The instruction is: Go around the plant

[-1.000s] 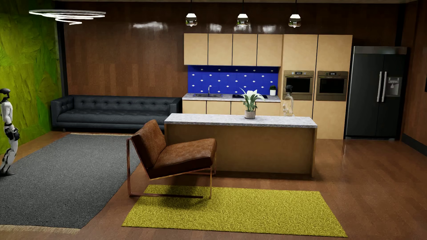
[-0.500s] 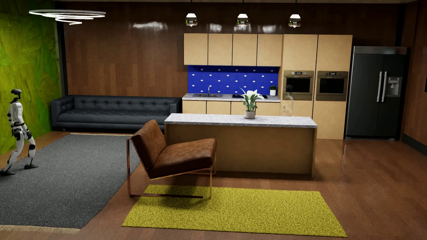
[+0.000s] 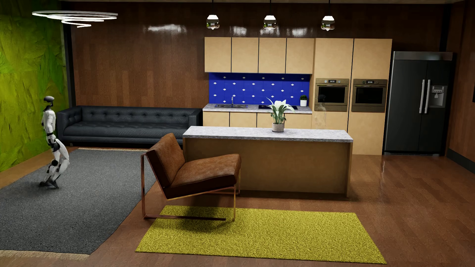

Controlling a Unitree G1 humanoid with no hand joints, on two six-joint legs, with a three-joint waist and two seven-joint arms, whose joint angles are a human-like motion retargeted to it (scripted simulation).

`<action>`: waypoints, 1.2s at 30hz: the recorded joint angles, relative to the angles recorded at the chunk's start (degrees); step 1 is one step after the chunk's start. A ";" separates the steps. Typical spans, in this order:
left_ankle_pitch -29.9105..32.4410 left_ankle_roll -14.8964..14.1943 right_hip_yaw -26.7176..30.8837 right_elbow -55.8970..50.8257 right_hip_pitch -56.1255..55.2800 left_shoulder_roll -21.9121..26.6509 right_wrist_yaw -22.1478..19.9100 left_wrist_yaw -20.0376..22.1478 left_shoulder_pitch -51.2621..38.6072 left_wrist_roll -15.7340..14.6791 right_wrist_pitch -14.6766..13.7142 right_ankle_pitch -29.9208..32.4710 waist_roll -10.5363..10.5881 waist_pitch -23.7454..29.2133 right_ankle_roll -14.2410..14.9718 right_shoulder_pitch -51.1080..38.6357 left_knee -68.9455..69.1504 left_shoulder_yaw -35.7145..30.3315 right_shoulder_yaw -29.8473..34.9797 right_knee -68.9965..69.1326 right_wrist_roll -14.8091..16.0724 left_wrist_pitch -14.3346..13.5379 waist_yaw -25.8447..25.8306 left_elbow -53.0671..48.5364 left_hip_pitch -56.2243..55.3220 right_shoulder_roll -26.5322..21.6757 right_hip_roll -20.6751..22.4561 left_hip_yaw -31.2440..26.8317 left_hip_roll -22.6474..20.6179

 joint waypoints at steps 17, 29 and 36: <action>7.50 0.00 0.00 -5.37 26.85 1.66 0.00 0.00 3.50 0.00 0.00 -24.77 -0.30 -0.76 0.00 -7.96 17.59 -0.75 -1.66 -35.85 0.00 0.00 12.65 -0.20 -20.72 -3.10 4.80 0.00 6.29; 7.39 0.00 0.00 -0.31 7.36 1.06 0.00 0.00 1.93 0.00 0.00 -1.35 -2.67 -1.63 0.00 -4.66 1.83 -1.34 -0.59 12.24 0.00 0.00 6.30 5.66 -5.09 0.90 -2.29 0.00 0.08; 5.86 0.00 0.00 2.75 -5.36 3.82 0.00 0.00 -0.90 0.00 0.00 -7.77 0.58 -2.84 0.00 3.05 -1.37 6.85 3.86 -30.30 0.00 0.00 -3.31 -6.76 14.91 -1.76 1.09 0.00 2.08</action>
